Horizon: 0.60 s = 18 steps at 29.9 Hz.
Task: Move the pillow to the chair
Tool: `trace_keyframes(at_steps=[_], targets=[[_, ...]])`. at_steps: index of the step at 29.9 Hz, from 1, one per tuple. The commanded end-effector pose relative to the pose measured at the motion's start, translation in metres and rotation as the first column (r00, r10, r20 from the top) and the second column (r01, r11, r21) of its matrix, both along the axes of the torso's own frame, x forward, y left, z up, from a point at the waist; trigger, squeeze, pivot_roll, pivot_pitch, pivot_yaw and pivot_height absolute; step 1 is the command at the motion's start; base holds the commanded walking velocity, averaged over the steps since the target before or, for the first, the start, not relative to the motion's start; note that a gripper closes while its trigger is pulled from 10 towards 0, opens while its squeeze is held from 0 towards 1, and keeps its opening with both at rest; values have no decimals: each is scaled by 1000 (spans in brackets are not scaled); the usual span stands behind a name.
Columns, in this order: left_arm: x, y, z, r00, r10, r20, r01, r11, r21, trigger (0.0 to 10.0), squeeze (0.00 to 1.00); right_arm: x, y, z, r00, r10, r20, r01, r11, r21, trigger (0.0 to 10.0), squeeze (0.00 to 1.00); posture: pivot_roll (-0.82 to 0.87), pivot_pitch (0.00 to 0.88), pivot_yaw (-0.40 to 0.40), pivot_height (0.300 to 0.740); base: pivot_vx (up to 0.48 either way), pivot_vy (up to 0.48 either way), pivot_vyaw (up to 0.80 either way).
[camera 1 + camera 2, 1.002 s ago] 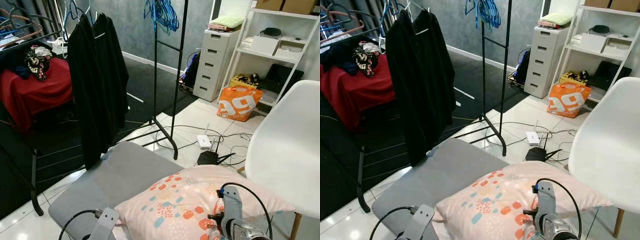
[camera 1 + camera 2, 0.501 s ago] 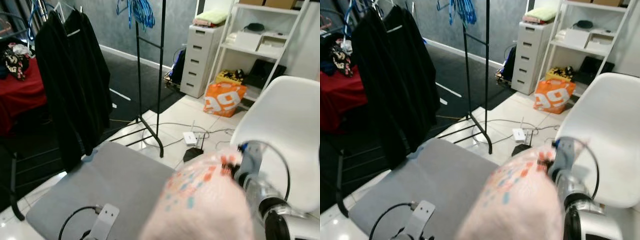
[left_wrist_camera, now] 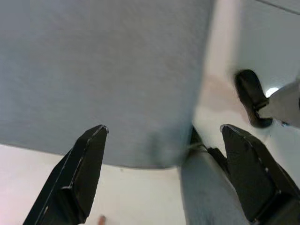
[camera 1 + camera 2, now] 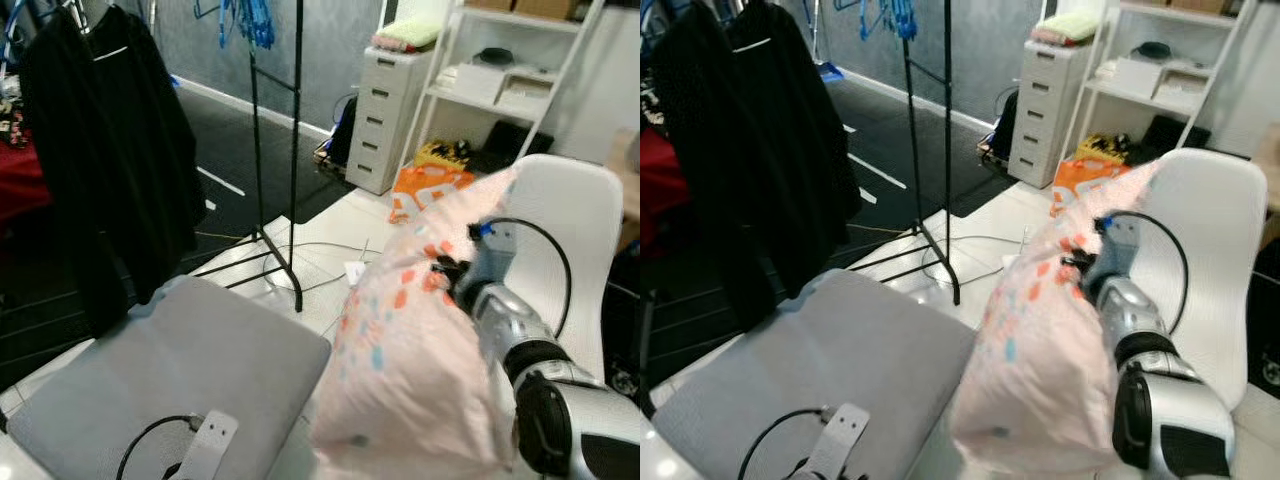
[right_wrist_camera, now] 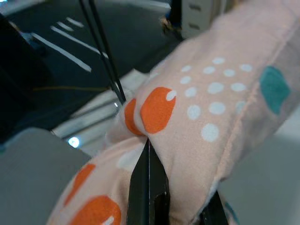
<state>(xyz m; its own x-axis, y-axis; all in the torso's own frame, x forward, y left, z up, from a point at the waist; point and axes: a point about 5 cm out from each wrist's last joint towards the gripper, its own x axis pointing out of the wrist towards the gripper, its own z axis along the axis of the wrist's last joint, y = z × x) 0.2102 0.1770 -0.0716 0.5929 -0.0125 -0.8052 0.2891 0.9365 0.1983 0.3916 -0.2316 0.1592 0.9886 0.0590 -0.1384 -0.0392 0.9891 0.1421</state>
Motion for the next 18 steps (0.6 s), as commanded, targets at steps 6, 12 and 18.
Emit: trace_keyframes(at_steps=[6,12,18], targets=[[-4,-1,-2,1000,6,-15,-6,1000,-10,10000,0,4,-10,24,995,-31,99,35,999,-35,10000,0,-175,49,-50,740,0,-480,0],[-5,-1,-3,1000,4,-18,-4,1000,-11,10000,0,2,-13,19,996,-40,83,43,998,-36,10000,0,-173,50,-47,740,0,-480,0],[-6,-1,-3,1000,3,-19,-3,1000,-12,10000,0,1,-15,16,996,-70,61,74,995,-64,10000,0,-178,49,-43,740,0,-480,0]])
